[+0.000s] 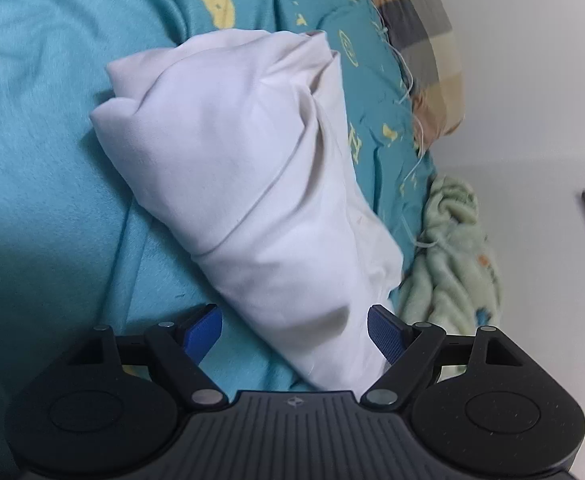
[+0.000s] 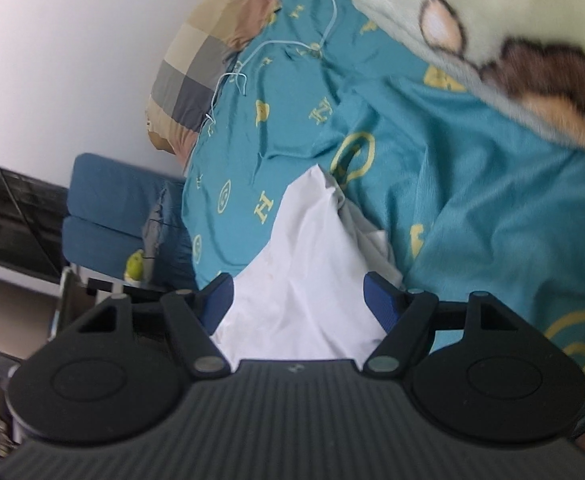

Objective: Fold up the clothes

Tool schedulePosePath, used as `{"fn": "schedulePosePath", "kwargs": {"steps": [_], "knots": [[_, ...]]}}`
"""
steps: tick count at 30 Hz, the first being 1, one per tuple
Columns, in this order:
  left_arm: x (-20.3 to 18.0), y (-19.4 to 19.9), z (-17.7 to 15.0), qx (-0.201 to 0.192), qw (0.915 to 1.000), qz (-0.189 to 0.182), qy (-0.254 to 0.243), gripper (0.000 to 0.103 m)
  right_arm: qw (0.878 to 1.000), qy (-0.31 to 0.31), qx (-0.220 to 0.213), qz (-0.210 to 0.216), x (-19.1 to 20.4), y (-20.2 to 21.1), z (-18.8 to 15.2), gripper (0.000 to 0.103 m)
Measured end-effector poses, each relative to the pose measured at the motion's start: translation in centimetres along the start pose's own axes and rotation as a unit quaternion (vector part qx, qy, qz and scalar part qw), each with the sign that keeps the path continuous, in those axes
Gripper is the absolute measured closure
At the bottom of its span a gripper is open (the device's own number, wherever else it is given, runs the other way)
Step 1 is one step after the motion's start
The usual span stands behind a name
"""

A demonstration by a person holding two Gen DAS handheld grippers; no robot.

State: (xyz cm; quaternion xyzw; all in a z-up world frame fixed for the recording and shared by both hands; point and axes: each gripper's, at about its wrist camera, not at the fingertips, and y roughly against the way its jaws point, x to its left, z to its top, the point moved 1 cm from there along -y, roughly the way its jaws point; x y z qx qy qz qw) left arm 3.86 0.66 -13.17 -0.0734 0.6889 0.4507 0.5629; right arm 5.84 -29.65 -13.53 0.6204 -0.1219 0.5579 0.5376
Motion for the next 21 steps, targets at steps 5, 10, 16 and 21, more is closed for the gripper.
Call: {"fn": "schedulePosePath", "kwargs": {"steps": [5, 10, 16, 21], "knots": [[1.9, -0.4, 0.8, -0.024, 0.9977, -0.041, 0.048, 0.03, 0.996, -0.039, 0.057, 0.048, 0.3, -1.5, -2.1, 0.029], [3.0, -0.1, 1.1, -0.044, 0.9925, -0.086, 0.075, 0.056, 0.984, -0.062, 0.149, 0.08, 1.4, -4.6, -5.8, 0.029], [1.3, 0.8, 0.7, -0.074, 0.9905, -0.112, 0.028, 0.076, 0.977, -0.115, 0.163, 0.071, 0.3, -7.4, -7.7, 0.029], [1.3, 1.2, 0.5, -0.084, 0.9861, -0.138, 0.04, 0.077, 0.971, -0.191, 0.127, 0.063, -1.7, -9.1, -6.7, 0.03]]}}
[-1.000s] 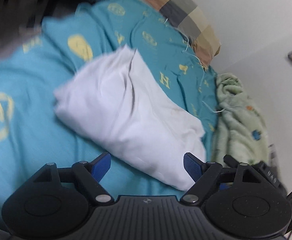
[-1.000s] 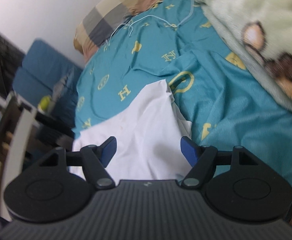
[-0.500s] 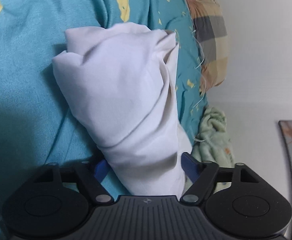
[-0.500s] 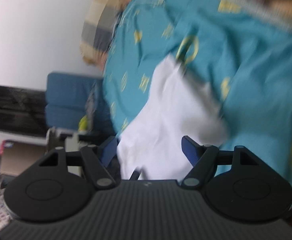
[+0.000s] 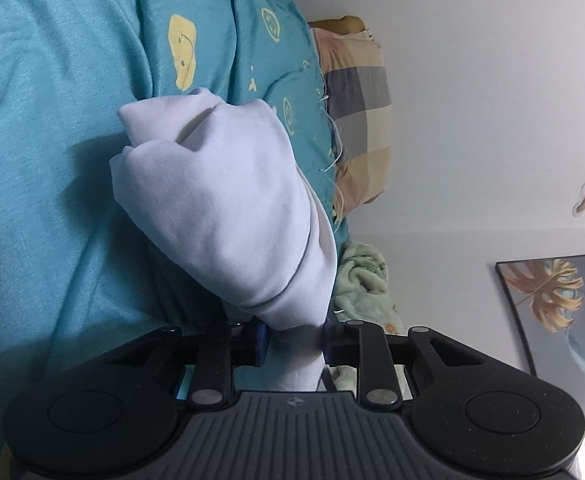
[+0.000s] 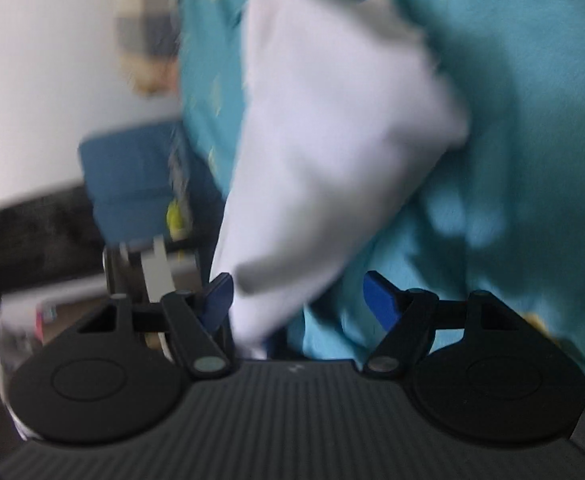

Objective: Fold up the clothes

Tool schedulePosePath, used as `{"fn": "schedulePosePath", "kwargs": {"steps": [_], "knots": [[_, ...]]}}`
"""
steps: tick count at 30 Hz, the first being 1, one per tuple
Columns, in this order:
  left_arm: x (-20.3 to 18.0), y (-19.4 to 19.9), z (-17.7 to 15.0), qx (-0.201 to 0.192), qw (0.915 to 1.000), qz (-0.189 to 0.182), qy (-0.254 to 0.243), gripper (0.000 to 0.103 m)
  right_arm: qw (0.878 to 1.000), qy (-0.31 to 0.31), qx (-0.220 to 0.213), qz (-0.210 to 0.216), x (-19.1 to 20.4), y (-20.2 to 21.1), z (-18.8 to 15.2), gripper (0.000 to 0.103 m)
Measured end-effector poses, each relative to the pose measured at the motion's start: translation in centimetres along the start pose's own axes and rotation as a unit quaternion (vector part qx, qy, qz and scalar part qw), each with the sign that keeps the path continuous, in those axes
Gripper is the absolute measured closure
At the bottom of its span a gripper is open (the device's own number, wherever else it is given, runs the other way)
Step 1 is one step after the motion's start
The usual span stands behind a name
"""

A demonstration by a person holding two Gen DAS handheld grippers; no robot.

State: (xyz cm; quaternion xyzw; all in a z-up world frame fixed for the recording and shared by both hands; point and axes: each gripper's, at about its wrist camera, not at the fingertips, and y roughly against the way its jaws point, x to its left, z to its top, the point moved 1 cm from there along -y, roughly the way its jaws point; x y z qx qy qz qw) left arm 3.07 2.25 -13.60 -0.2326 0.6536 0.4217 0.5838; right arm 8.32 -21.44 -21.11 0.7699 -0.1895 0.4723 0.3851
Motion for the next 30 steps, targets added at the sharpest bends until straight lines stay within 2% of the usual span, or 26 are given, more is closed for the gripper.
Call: {"fn": "schedulePosePath", "kwargs": {"steps": [2, 4, 5, 6, 7, 8, 10, 12, 14, 15, 18, 21, 23, 26, 27, 30], "knots": [[0.3, 0.0, -0.1, 0.001, 0.9999, -0.001, 0.012, 0.077, 0.999, 0.004, -0.035, 0.001, 0.1, 0.5, 0.7, 0.034], [0.7, -0.1, -0.2, 0.002, 0.9997, -0.001, 0.024, 0.077, 0.999, 0.018, -0.051, 0.002, 0.3, 0.8, 1.0, 0.052], [0.9, -0.2, -0.2, 0.002, 0.9995, -0.001, 0.03, 0.076, 0.998, 0.024, -0.054, 0.005, 0.5, 0.9, 1.0, 0.057], [1.2, -0.3, -0.3, 0.005, 0.9992, -0.001, 0.04, 0.075, 0.998, 0.031, -0.057, 0.008, 0.7, 0.9, 1.0, 0.07], [1.5, -0.4, -0.5, 0.009, 0.9986, 0.0, 0.052, 0.07, 0.997, 0.04, -0.063, 0.01, 0.8, 0.9, 1.0, 0.078], [1.8, -0.6, -0.6, 0.013, 0.998, 0.0, 0.063, 0.063, 0.997, 0.046, -0.068, 0.014, 1.1, 1.1, 1.1, 0.08], [2.0, -0.8, -1.0, 0.018, 0.9973, 0.0, 0.072, 0.056, 0.995, 0.058, -0.073, 0.03, 1.6, 1.3, 1.1, 0.083], [2.0, -1.1, -1.2, 0.019, 0.9973, 0.001, 0.071, 0.045, 0.994, 0.073, -0.074, 0.044, 2.1, 1.4, 0.9, 0.085], [2.2, -1.5, -1.5, 0.024, 0.9966, 0.006, 0.079, 0.03, 0.992, 0.085, -0.073, 0.053, 2.5, 1.6, 0.8, 0.086], [2.5, -1.7, -1.7, 0.028, 0.996, 0.011, 0.085, 0.028, 0.991, 0.092, -0.074, 0.057, 2.8, 1.7, 0.7, 0.086], [3.1, -2.2, -1.8, 0.031, 0.9942, 0.005, 0.103, 0.028, 0.989, 0.11, -0.077, 0.067, 3.4, 1.9, 0.6, 0.087], [3.1, -1.9, -1.7, 0.014, 0.9939, -0.007, 0.109, 0.029, 0.986, 0.122, -0.081, 0.075, 3.9, 2.2, 0.8, 0.087], [3.3, -1.5, -1.6, -0.005, 0.992, -0.015, 0.126, 0.038, 0.985, 0.124, -0.09, 0.083, 4.0, 2.6, 1.0, 0.087], [3.8, -1.4, -1.4, -0.013, 0.9882, -0.033, 0.149, 0.044, 0.981, 0.134, -0.1, 0.093, 4.3, 3.3, 1.0, 0.087], [3.8, -1.4, -1.4, -0.013, 0.988, -0.036, 0.15, 0.044, 0.98, 0.139, -0.101, 0.095, 4.5, 3.4, 1.0, 0.087], [3.4, -1.2, -1.2, -0.022, 0.9899, -0.039, 0.135, 0.054, 0.978, 0.156, -0.102, 0.094, 4.9, 3.4, 0.8, 0.087]]}}
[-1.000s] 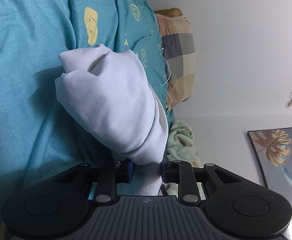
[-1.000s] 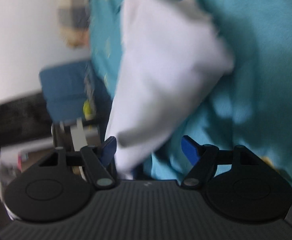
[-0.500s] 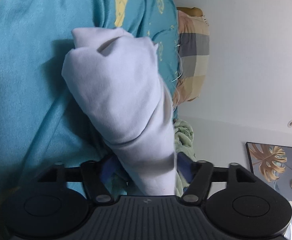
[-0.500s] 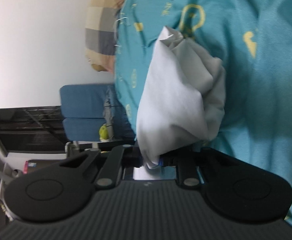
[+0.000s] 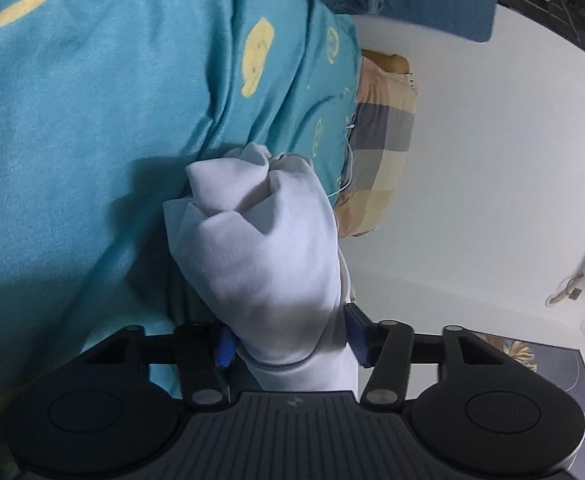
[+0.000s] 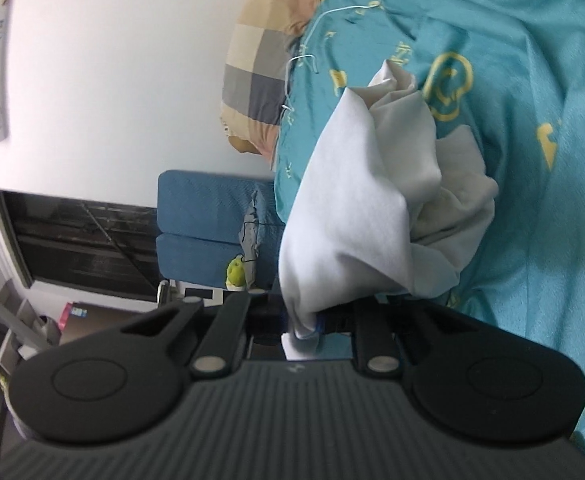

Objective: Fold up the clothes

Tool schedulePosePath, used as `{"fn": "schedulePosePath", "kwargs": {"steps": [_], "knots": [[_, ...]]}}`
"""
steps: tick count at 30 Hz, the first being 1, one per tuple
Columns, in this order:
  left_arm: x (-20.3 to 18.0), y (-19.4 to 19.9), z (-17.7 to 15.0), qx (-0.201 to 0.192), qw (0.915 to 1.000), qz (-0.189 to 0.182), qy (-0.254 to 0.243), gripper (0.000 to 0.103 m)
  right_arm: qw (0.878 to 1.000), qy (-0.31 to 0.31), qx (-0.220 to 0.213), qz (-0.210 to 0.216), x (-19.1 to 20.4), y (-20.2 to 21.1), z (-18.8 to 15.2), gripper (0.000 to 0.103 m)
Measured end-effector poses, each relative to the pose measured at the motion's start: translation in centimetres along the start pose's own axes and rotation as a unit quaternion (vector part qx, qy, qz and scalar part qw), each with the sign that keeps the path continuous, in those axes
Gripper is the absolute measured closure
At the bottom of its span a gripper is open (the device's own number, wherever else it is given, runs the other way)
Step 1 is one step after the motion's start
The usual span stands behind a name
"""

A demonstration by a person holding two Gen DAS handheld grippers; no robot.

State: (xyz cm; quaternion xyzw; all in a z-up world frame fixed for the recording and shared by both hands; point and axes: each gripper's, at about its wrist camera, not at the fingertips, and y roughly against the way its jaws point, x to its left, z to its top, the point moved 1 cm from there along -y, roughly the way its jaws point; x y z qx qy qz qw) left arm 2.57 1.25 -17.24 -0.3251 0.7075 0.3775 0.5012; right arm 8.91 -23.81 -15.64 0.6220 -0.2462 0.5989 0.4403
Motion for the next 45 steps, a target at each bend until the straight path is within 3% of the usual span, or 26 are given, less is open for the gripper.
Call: {"fn": "schedulePosePath", "kwargs": {"steps": [5, 12, 17, 21, 25, 30, 34, 39, 41, 43, 45], "knots": [[-1.8, 1.9, 1.8, -0.008, 0.9998, -0.009, -0.018, 0.07, 1.0, -0.017, 0.007, 0.0, -0.4, 1.2, -0.1, 0.087], [-7.2, 3.7, 2.2, -0.006, 0.9986, 0.004, -0.052, 0.076, 0.998, -0.062, 0.012, 0.003, -0.3, 2.7, -0.2, 0.087], [-14.0, 2.5, 0.3, 0.006, 0.9943, 0.029, -0.103, 0.078, 0.997, -0.081, 0.011, 0.01, 1.0, 4.5, 1.7, 0.087], [-19.1, -0.5, -3.4, 0.028, 0.99, 0.032, -0.135, 0.078, 0.996, -0.082, -0.008, 0.025, 3.0, 7.1, 5.0, 0.087], [-24.2, -6.7, -7.6, 0.071, 0.9846, 0.028, -0.157, 0.078, 0.997, -0.06, -0.044, 0.033, 5.7, 10.8, 10.4, 0.087], [-27.6, -12.1, -17.1, 0.136, 0.9733, 0.022, -0.183, 0.078, 0.994, -0.014, -0.103, 0.02, 9.8, 16.3, 19.2, 0.087], [-31.6, -20.3, -23.4, 0.172, 0.9666, -0.005, -0.19, 0.078, 0.987, 0.04, -0.155, 0.014, 12.9, 20.6, 25.9, 0.087], [-33.0, -27.7, -32.5, 0.222, 0.9432, -0.056, -0.24, 0.078, 0.965, 0.115, -0.234, -0.013, 14.4, 25.5, 32.0, 0.087], [-30.2, -29.5, -35.5, 0.247, 0.9279, -0.06, -0.273, 0.077, 0.952, 0.157, -0.26, -0.043, 13.7, 26.8, 33.3, 0.087], [-27.3, -30.7, -37.3, 0.268, 0.9073, -0.051, -0.32, 0.077, 0.935, 0.198, -0.275, -0.104, 12.3, 27.7, 33.3, 0.087], [-22.9, -30.0, -38.7, 0.286, 0.8915, -0.03, -0.35, 0.077, 0.934, 0.18, -0.265, -0.156, 9.3, 27.9, 33.5, 0.087]]}}
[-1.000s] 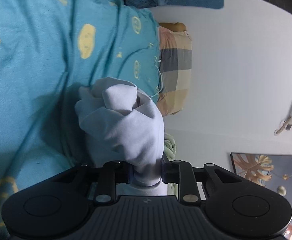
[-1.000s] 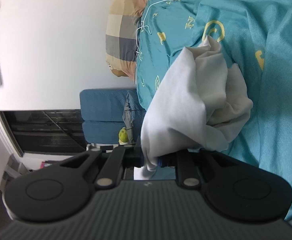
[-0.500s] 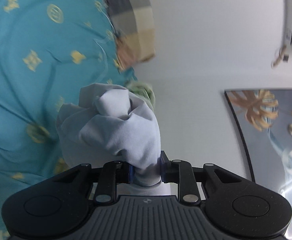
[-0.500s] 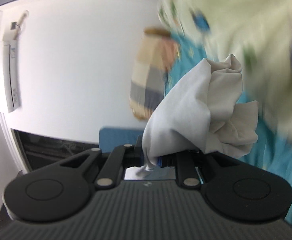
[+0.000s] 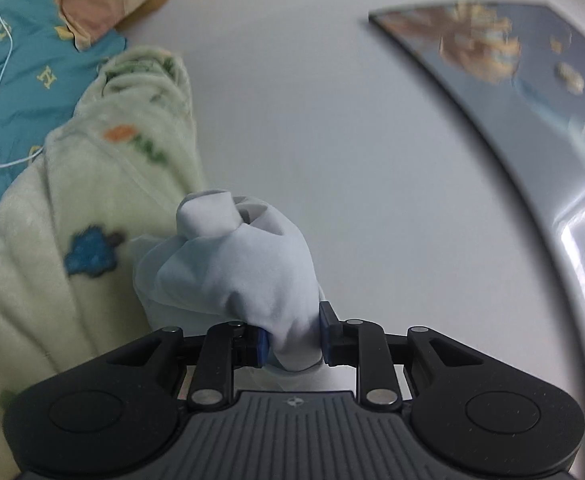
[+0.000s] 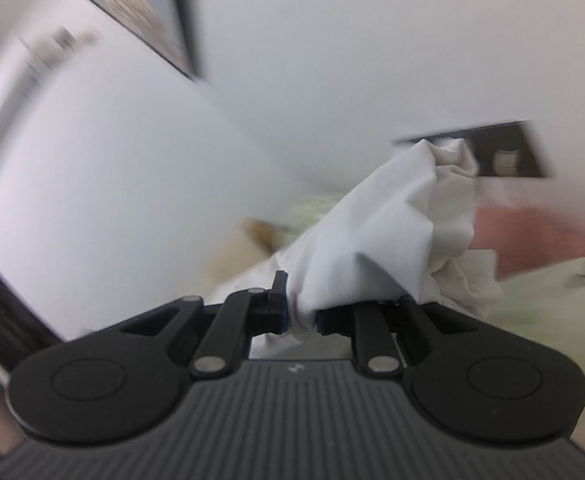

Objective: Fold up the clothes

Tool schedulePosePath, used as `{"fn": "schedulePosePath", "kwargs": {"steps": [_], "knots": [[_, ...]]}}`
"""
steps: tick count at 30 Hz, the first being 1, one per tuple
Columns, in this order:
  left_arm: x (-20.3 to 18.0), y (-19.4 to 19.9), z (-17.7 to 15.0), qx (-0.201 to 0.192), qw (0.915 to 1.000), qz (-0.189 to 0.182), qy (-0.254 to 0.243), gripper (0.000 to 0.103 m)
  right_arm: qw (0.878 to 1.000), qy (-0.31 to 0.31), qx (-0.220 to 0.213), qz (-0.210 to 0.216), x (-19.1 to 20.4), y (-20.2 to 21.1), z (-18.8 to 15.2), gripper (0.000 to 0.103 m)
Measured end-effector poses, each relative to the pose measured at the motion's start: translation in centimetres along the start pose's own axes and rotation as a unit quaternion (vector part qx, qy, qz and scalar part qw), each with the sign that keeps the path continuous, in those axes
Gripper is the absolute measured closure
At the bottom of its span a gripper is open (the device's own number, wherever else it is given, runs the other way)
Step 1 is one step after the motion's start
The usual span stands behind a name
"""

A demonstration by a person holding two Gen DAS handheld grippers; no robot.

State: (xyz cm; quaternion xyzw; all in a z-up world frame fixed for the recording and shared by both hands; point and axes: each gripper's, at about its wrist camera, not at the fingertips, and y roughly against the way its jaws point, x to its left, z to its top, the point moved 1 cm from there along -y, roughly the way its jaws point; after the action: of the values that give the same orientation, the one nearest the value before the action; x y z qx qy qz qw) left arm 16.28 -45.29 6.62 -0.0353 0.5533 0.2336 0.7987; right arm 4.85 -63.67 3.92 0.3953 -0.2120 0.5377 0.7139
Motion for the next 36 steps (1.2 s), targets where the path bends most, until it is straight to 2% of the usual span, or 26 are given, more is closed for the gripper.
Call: {"fn": "schedulePosePath", "kwargs": {"steps": [4, 9, 12, 14, 17, 24, 26, 30, 32, 34, 36], "knots": [[4.4, -0.6, -4.1, 0.044, 0.9985, 0.032, -0.005, 0.077, 0.991, -0.038, 0.08, -0.096, -5.0, -2.0, -2.8, 0.087], [5.7, 0.7, -5.7, 0.073, 0.9943, 0.072, -0.031, 0.07, 0.989, -0.019, 0.088, -0.118, -4.8, -2.1, -4.0, 0.086], [5.0, 1.1, -4.6, 0.088, 0.9889, 0.104, -0.059, 0.059, 0.988, -0.008, 0.093, -0.122, -4.3, -1.8, -4.0, 0.084], [3.1, 2.8, -4.8, 0.087, 0.9838, 0.123, -0.096, 0.04, 0.988, 0.003, 0.094, -0.123, -3.7, -1.2, -4.0, 0.083], [-0.2, 5.9, -5.3, 0.079, 0.9735, 0.15, -0.153, 0.021, 0.987, 0.037, 0.085, -0.132, -2.5, 1.2, -4.4, 0.083], [-6.5, 12.4, -8.5, 0.061, 0.9407, 0.201, -0.266, 0.019, 0.982, 0.126, 0.052, -0.132, 1.9, 8.4, -5.8, 0.083], [-8.1, 14.4, -9.5, 0.048, 0.9311, 0.207, -0.296, 0.01, 0.98, 0.151, 0.038, -0.126, 3.4, 10.5, -6.2, 0.083], [-11.3, 18.7, -11.8, 0.02, 0.9126, 0.215, -0.347, 0.004, 0.975, 0.185, 0.013, -0.123, 5.9, 14.2, -7.5, 0.082], [-12.5, 20.6, -12.9, 0.006, 0.9024, 0.222, -0.369, 0.002, 0.973, 0.197, 0.005, -0.12, 6.7, 15.8, -8.2, 0.073], [-13.3, 22.1, -13.9, -0.006, 0.8916, 0.229, -0.391, 0.001, 0.97, 0.212, -0.008, -0.117, 7.4, 17.2, -9.1, 0.048], [-13.8, 23.6, -14.6, -0.015, 0.8868, 0.229, -0.401, 0.0, 0.967, 0.224, -0.024, -0.117, 7.9, 18.5, -10.1, 0.034]]}}
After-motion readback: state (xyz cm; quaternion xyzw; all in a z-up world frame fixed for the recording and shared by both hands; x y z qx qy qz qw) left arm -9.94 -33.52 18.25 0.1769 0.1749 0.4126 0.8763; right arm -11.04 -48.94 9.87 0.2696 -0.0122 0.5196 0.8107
